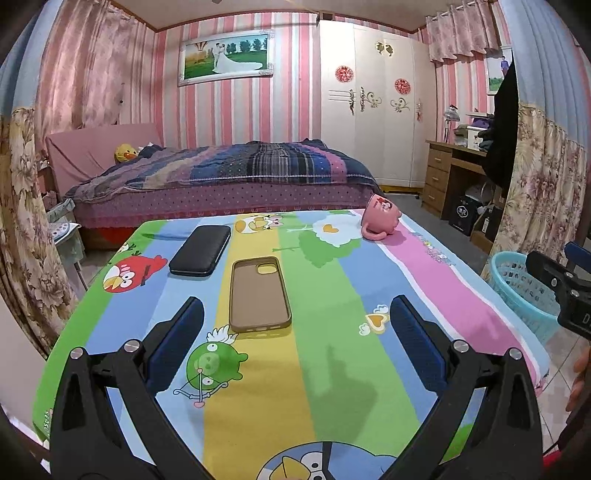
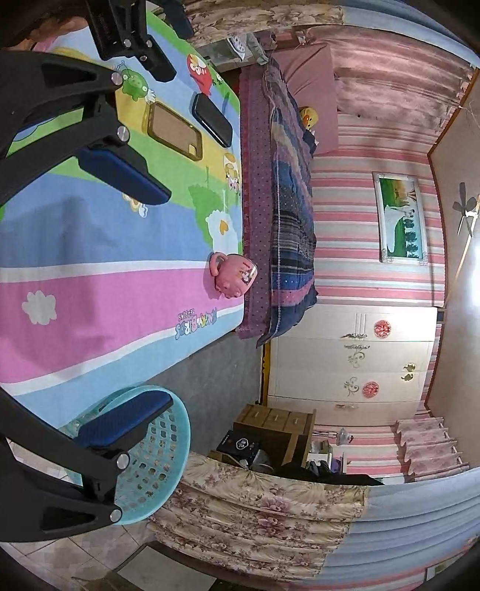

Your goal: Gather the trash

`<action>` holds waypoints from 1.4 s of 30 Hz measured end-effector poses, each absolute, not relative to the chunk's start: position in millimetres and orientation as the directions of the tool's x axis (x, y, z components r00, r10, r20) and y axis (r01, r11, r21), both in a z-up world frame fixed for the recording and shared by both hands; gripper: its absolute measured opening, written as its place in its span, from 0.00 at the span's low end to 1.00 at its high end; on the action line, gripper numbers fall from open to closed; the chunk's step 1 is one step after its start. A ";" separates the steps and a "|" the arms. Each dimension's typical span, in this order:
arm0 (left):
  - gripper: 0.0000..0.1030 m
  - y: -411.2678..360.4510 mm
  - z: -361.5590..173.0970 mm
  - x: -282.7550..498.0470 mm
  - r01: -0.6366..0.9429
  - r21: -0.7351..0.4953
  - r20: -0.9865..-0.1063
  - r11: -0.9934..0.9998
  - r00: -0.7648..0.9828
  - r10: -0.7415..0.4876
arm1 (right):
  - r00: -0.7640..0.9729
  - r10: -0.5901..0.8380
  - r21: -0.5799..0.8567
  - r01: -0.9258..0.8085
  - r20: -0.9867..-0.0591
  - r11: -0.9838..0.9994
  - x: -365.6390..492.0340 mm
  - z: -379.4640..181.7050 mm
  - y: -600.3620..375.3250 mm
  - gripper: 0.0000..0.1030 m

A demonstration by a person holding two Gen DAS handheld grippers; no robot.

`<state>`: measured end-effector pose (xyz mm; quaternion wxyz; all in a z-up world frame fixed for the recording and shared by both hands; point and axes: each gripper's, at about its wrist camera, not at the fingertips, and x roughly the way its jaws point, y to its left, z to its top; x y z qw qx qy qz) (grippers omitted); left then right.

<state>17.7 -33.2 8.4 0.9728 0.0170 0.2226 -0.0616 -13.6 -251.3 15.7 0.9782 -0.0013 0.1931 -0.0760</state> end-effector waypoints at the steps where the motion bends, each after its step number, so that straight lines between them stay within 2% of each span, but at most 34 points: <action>1: 0.95 -33.1 8.3 17.3 0.129 0.005 -0.435 0.992 0.893 -0.114 | 0.914 -0.151 -0.033 0.149 -0.378 0.988 -13.8 15.7 -250.6 0.96; 42: 0.95 -35.1 10.5 16.9 0.121 0.024 -0.419 0.992 0.903 -0.100 | 0.920 -0.156 -0.042 0.151 -0.361 0.988 -15.7 18.0 -254.1 0.96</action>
